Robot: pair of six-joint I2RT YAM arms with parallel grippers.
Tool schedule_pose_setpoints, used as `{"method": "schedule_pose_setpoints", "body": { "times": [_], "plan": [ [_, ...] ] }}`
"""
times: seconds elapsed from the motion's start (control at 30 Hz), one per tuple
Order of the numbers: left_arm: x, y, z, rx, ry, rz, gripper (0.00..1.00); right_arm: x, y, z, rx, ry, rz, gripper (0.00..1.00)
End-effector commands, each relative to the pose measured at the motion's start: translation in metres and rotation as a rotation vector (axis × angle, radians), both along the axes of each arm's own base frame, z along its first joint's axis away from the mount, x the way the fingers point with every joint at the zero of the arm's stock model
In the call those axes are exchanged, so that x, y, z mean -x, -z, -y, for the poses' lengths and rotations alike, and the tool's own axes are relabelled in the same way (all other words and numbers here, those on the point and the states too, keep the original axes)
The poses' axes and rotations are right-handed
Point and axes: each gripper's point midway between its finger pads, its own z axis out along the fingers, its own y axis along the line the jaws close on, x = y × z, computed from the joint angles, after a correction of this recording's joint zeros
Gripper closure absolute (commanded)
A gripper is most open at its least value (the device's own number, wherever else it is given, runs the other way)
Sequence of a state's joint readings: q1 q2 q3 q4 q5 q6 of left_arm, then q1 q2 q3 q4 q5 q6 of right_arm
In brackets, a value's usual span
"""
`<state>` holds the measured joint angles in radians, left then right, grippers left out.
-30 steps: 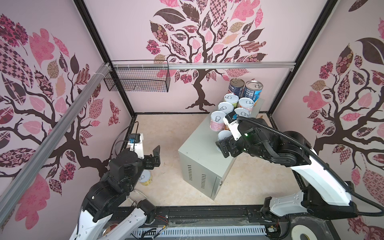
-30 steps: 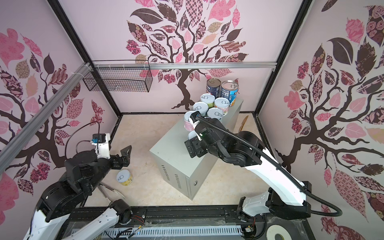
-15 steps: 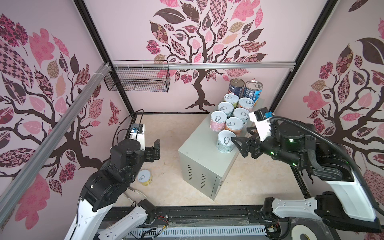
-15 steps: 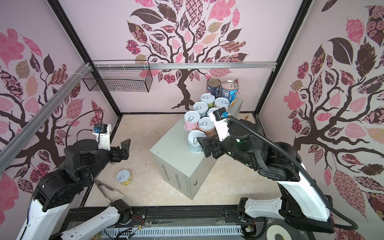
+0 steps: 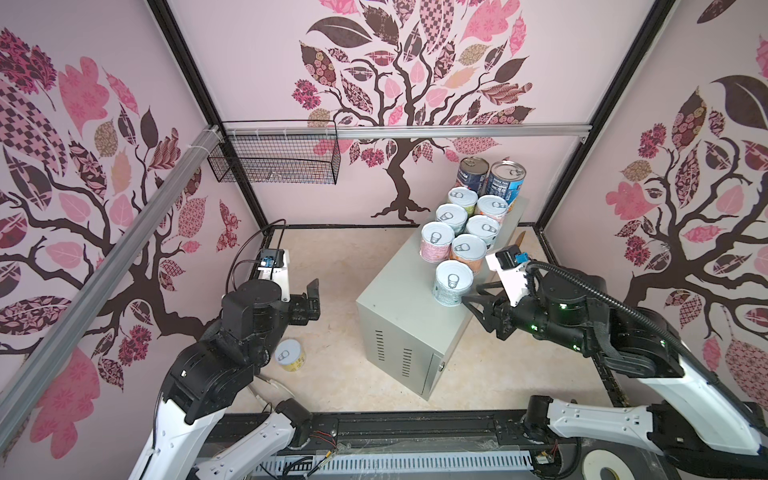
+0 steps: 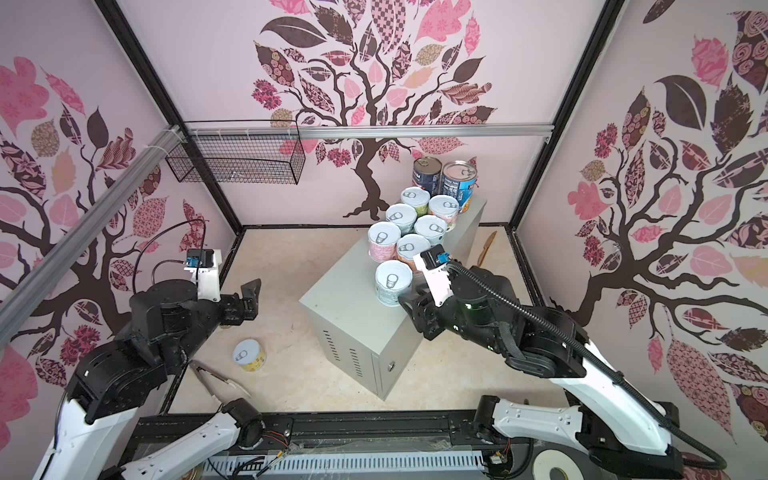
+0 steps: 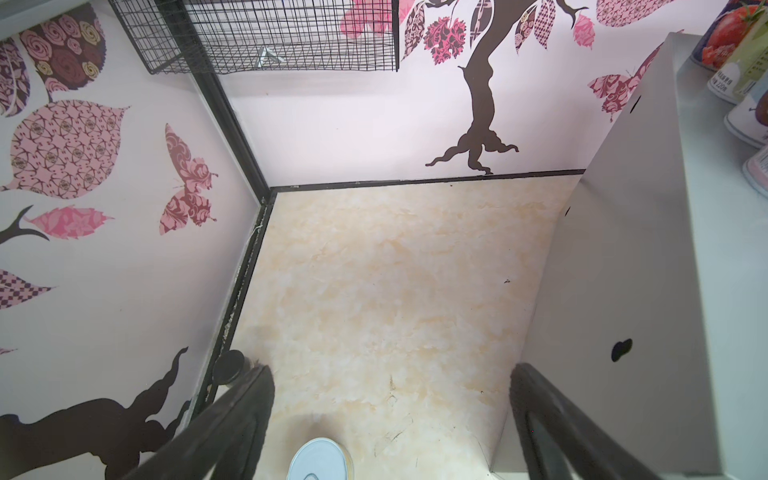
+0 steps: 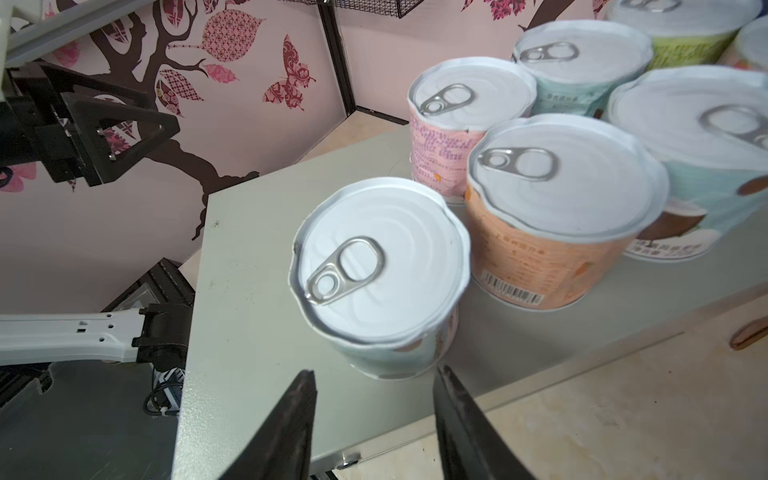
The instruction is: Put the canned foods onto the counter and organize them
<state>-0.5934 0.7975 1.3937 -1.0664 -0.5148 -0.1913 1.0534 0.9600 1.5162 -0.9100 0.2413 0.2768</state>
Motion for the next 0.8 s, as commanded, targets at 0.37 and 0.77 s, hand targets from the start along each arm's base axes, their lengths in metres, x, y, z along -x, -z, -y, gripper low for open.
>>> {"method": "schedule_pose_setpoints", "body": {
  "times": [0.37,0.77],
  "plan": [
    [0.001,0.02,-0.001,0.008,-0.012,-0.031,0.08,0.015,-0.011,-0.028,-0.196,-0.112,-0.058,0.73],
    [0.001,0.024,-0.001,0.01,-0.011,-0.03,0.08,0.015,-0.004,-0.047,-0.235,-0.148,-0.098,0.76]
  ]
}}
